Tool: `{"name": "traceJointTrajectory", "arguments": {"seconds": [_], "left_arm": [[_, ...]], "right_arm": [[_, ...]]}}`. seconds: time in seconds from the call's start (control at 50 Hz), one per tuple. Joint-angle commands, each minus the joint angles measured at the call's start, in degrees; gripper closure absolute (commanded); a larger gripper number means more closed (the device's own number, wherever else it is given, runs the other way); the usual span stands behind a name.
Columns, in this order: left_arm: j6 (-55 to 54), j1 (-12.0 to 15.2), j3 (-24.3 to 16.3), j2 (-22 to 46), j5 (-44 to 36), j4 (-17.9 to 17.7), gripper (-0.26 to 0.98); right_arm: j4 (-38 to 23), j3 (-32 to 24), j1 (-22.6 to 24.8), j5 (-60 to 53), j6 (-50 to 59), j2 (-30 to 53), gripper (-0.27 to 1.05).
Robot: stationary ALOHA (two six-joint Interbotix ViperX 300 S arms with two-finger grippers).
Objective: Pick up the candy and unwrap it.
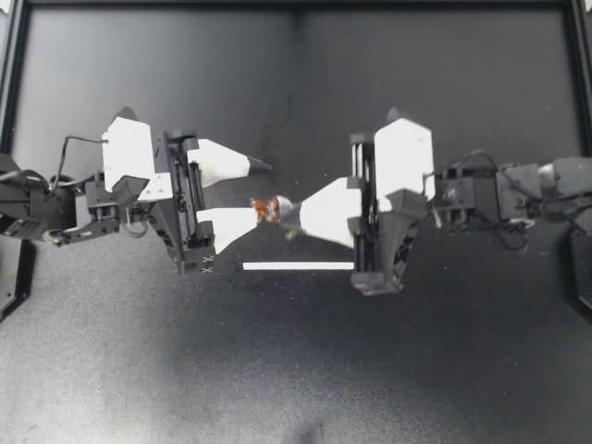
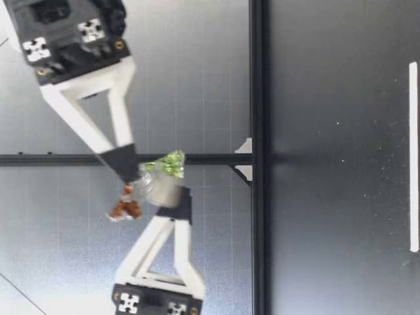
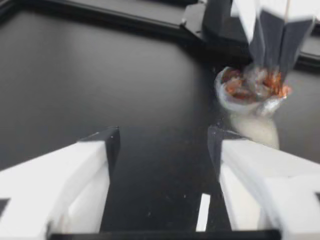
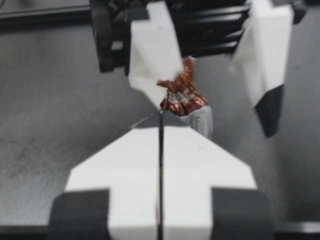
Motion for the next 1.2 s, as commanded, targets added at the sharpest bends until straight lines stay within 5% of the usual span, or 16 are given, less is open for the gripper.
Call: {"name": "traceJointTrajectory", "arguments": {"seconds": [0.0, 0.26, 0.4, 0.84, 1.18], "left_arm": [[0.09, 0.79, 0.26, -0.53, -0.70, -0.70, 0.14], [0.97, 0.88, 0.62, -1.23, -0.88, -0.70, 0.15], [1.49, 0.53, 0.70, -3.52, -0.97, 2.20, 0.17], [1.49, 0.35, 2.02, -9.14, -1.23, 5.01, 0.65], [1.41, 0.00, 2.29, -10.99, -3.25, 7.47, 0.73]], "right_arm": [[0.09, -0.70, -0.62, -0.26, -0.18, -2.20, 0.97], [0.09, 0.79, -2.29, -0.18, -0.09, -2.29, 0.97], [0.18, 1.41, -2.90, -0.18, 0.18, -2.11, 0.97], [0.18, 2.20, -2.90, -0.53, -0.18, -3.08, 0.97], [0.18, 5.27, -2.90, -5.36, -0.35, -5.63, 0.96]]}}
